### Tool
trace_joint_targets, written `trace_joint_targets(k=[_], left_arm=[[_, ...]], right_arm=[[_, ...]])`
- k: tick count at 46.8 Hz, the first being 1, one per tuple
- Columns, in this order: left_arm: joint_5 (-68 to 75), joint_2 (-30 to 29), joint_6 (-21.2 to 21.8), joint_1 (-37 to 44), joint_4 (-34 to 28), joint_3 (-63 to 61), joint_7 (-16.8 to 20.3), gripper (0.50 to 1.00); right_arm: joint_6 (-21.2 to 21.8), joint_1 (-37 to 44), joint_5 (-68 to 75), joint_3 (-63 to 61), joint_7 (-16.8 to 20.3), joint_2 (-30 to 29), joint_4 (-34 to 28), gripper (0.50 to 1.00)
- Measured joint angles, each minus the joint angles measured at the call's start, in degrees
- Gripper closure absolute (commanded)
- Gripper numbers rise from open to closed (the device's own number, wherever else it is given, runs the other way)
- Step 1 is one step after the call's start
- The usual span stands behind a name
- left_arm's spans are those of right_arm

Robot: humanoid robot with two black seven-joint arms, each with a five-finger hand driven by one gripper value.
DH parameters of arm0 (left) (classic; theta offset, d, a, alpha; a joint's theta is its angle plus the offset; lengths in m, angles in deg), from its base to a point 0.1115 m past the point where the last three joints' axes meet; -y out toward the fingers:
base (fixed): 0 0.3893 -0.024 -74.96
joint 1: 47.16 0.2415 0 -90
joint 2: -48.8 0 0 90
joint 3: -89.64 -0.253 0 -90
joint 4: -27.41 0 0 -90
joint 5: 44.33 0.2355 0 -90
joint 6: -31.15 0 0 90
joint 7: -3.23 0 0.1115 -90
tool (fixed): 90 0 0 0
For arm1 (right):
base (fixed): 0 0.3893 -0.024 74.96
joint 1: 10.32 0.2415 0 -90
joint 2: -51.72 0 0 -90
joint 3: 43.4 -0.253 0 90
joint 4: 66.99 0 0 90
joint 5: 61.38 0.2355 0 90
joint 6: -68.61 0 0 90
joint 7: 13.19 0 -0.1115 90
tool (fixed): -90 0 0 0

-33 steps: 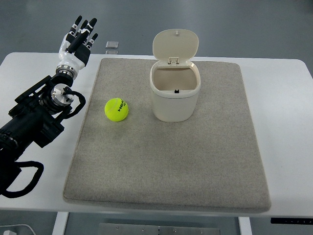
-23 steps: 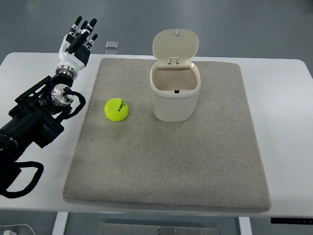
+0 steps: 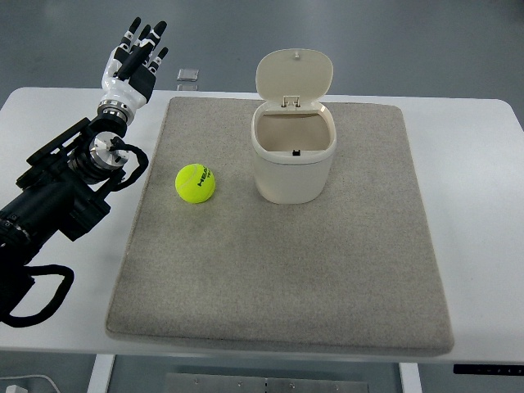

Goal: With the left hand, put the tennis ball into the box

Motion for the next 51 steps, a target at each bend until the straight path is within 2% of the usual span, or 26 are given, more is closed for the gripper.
trace_joint_targets(k=[10, 22, 34, 51], left_arm=[[0.1, -2.7, 2.4, -1.0, 3.9, -0.6, -0.6, 0.512], [0.1, -8.1, 4.6, -1.9, 10.1, -7.3, -0.9, 0.512], [0.1, -15.0, 5.7, -6.7, 16.0, -18.5, -7.4, 0.512], [0.2, -20.2, 5.2, -13.9, 20.3, -36.7, -8.4, 0.525]], right_arm=[[0.0, 0.0, 0.0, 0.0, 0.0, 0.0, 0.0, 0.562], [0.0, 0.0, 0.0, 0.0, 0.0, 0.0, 0.0, 0.562], [0.0, 0.0, 0.0, 0.0, 0.0, 0.0, 0.0, 0.562], [0.0, 0.0, 0.0, 0.0, 0.0, 0.0, 0.0, 0.562]])
